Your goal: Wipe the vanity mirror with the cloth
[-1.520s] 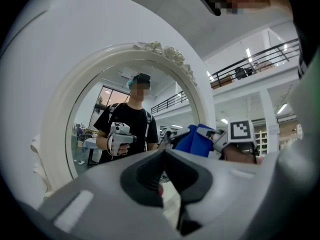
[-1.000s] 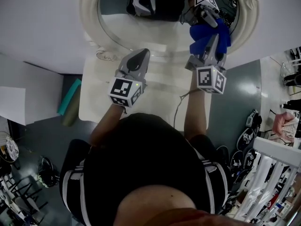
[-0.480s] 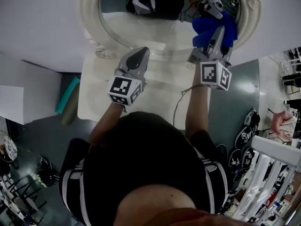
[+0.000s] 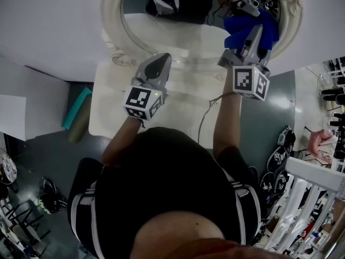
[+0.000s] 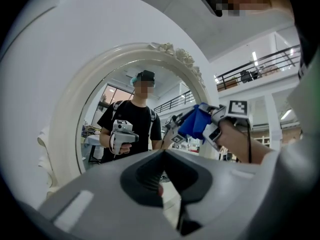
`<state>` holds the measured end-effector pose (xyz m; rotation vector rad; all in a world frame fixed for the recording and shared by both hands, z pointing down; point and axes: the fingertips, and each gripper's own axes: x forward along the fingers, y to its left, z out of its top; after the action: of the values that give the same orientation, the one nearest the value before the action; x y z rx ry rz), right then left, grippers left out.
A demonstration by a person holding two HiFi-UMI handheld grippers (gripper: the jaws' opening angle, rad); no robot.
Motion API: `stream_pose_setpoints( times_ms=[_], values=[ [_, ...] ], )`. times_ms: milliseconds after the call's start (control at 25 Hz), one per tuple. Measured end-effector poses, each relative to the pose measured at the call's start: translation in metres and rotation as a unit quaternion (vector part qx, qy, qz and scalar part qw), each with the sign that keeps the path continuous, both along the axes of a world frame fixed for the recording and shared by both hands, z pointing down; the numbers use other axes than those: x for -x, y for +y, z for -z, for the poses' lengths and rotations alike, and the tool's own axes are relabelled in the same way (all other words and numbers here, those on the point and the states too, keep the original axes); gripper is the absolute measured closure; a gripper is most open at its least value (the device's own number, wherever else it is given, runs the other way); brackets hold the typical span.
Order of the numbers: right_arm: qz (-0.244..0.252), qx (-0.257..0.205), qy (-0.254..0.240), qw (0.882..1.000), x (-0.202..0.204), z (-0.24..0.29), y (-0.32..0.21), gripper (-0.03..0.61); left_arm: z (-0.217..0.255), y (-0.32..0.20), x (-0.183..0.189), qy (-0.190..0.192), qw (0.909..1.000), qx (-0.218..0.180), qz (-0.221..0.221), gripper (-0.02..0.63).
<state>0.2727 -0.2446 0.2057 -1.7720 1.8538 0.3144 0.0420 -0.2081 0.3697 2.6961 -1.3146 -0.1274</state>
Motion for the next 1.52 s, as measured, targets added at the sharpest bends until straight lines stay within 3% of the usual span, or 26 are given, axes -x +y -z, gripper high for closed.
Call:
stream_pose_setpoints(
  times_ms=[760, 1520],
  values=[
    [0.002, -0.02, 0.04, 0.999, 0.05, 0.045, -0.003, 0.537, 0.008, 0.01, 0.03, 0.009, 0.9999, -0.004, 0.007, 0.604],
    [0.013, -0.021, 0.129, 0.991, 0.149, 0.063, -0.022, 0.537, -0.001, 0.005, 0.062, 0.013, 0.9998, 0.001, 0.016, 0.604]
  ],
)
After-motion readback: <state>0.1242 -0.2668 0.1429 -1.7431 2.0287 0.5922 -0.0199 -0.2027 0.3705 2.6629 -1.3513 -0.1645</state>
